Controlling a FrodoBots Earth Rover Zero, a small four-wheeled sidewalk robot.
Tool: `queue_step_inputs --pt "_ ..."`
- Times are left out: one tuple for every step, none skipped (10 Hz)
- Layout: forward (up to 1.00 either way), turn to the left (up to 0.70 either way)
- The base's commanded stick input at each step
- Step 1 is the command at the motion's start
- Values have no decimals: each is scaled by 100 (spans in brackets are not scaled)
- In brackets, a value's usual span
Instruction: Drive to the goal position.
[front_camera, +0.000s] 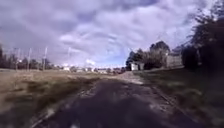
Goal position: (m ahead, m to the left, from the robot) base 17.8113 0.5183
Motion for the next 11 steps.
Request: queue_step_inputs --pt "100 0" --pt "100 0" --pt "100 0" --pt "100 0" --pt "100 0" --pt "100 0" --pt "100 0" --pt "100 0" --pt "100 0" --pt "100 0" --pt "100 0"
